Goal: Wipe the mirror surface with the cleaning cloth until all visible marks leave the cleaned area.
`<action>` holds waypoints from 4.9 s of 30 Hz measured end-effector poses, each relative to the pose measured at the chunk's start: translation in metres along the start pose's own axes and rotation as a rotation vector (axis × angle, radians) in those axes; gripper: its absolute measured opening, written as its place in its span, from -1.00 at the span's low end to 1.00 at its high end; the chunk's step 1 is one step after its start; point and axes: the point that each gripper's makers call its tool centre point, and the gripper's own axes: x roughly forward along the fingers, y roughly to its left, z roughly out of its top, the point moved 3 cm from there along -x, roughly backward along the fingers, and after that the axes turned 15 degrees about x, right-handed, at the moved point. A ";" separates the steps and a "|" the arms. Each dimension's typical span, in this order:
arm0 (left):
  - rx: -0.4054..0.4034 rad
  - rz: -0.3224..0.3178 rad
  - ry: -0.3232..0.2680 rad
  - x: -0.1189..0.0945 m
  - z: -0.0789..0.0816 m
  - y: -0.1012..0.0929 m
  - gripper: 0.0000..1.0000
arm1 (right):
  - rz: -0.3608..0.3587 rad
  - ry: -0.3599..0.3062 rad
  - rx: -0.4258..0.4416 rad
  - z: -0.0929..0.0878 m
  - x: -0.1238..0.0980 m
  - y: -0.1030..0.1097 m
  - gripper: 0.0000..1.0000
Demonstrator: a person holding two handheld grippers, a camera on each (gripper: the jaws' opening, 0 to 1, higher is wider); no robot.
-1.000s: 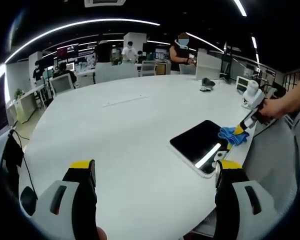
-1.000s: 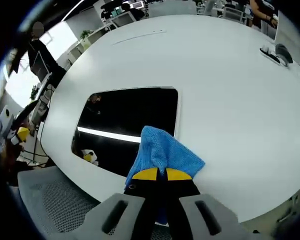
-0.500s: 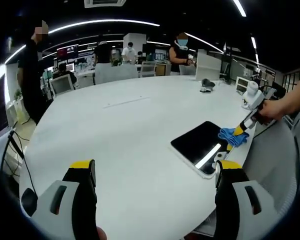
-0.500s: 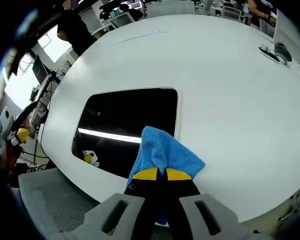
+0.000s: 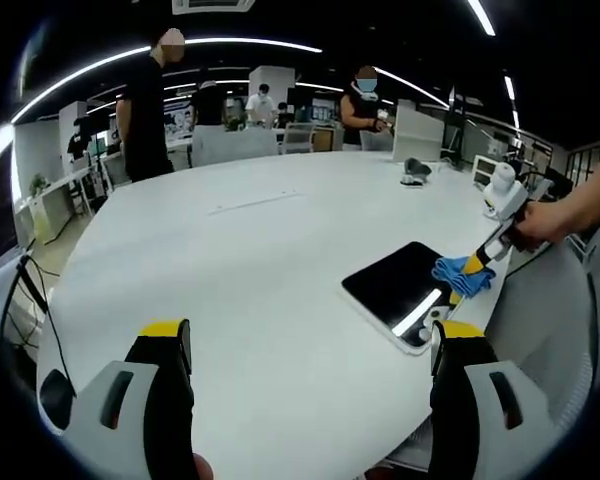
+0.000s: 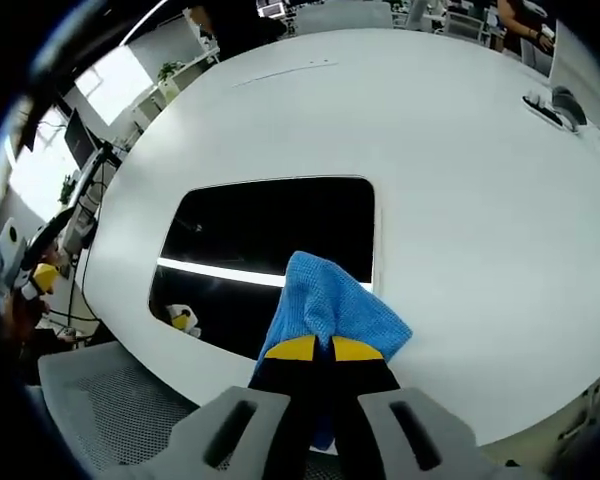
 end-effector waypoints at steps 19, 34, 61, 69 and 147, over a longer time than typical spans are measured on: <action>0.012 0.005 -0.002 -0.008 0.001 0.005 0.98 | 0.057 0.020 -0.011 -0.009 0.011 0.049 -1.00; -0.014 0.017 -0.006 -0.015 -0.003 0.007 0.98 | 0.081 0.041 -0.043 -0.013 0.018 0.075 -1.00; -0.033 0.019 0.004 -0.018 -0.017 0.007 0.98 | 0.123 0.084 -0.126 -0.020 0.031 0.126 -1.00; -0.036 0.015 0.011 -0.019 -0.021 0.008 0.98 | 0.130 0.093 -0.133 -0.018 0.037 0.137 -1.00; -0.065 0.004 0.029 -0.009 -0.036 0.017 0.98 | 0.135 0.072 -0.219 0.029 0.064 0.167 -1.00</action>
